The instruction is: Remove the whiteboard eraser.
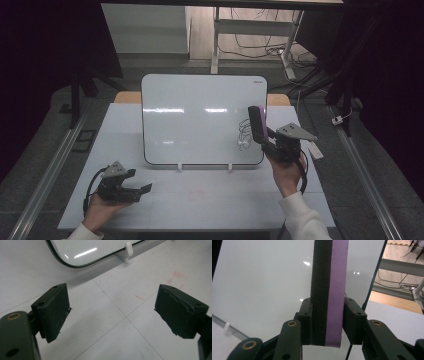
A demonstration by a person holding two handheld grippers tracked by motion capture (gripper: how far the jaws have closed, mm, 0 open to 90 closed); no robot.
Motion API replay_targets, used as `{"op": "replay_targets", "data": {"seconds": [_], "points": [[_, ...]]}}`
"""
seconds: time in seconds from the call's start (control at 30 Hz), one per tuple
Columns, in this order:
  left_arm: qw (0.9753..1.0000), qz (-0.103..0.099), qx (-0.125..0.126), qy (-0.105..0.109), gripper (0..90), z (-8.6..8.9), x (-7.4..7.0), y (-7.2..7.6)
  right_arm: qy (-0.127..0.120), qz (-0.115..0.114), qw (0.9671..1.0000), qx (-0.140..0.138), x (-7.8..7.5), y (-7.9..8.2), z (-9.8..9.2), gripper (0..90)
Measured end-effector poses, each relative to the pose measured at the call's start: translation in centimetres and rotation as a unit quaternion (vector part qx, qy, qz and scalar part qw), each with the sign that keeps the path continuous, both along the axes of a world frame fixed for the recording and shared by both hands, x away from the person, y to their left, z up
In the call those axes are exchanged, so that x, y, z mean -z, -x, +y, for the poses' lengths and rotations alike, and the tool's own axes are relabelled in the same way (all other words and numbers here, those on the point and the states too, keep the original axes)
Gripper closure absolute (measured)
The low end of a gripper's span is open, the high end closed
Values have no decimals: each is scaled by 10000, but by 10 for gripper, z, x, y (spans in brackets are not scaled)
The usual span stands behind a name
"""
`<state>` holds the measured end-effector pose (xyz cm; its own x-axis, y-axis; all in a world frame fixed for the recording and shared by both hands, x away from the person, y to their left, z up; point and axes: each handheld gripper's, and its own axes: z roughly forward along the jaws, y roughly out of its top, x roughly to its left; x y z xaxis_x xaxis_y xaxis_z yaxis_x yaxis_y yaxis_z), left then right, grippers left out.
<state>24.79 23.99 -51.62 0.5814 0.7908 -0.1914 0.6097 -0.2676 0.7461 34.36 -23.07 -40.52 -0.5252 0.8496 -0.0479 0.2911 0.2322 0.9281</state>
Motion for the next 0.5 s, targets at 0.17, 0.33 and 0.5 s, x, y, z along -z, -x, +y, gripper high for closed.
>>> {"op": "replay_targets", "data": {"seconds": [0.17, 0.33, 0.5], "points": [[10000, 31, -6, 14, 135, 0, 1, -1, 52, 44, 9999, -136, 10, 11, 2, 631], [10000, 35, -8, 22, 136, 1, 1, -1, 139, 94, 9994, -315, 20, 21, 6, 631], [10000, 39, -12, 16, 136, 0, 1, -1, 279, 175, 9981, -525, 30, 28, 8, 631]]}}
